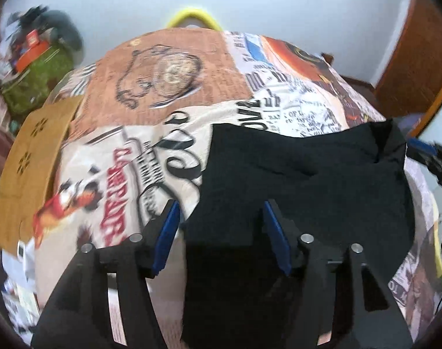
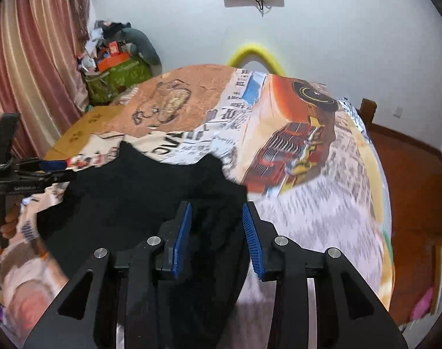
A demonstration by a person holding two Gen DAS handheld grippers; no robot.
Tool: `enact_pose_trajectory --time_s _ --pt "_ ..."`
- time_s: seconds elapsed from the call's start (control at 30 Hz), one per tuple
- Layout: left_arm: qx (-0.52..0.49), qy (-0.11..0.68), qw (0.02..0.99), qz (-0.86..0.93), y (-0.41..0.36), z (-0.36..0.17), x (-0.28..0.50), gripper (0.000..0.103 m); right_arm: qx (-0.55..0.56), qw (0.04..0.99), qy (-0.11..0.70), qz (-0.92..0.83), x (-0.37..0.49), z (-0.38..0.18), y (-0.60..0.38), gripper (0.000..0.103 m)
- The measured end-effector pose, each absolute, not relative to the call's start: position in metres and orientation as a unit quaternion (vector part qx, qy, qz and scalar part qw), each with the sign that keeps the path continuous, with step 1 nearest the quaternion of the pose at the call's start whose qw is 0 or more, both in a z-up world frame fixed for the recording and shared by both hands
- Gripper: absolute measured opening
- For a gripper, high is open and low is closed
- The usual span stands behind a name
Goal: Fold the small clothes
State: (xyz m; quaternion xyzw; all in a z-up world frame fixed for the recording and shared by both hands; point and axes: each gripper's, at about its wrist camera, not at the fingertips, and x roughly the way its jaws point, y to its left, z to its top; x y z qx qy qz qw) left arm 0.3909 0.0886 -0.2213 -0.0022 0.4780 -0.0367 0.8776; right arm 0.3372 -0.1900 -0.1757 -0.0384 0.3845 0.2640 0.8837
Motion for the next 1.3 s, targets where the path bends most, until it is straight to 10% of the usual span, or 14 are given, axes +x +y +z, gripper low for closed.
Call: enact_pose_trajectory --time_s 0.13,0.3,0.7,1.3 --pt "0.028 0.485 0.872 -0.065 0.073 -0.236 0.406 0.06 -0.045 0.875 0.399 0.271 0.357 -0.187 -0.184 0.024" --pt "0.067 0.485 0.865 -0.108 0.049 -0.245 0.41 0.005 -0.03 0.872 0.395 0.289 0.363 -0.192 -0.185 0.008" --pt "0.025 0.481 0.876 -0.01 0.083 -0.254 0.422 0.001 0.035 0.875 0.422 0.234 0.384 -0.225 -0.203 0.007" --pt "-0.001 0.481 0.874 -0.071 0.075 -0.229 0.403 0.008 -0.034 0.86 0.393 0.325 0.33 -0.183 -0.161 0.043"
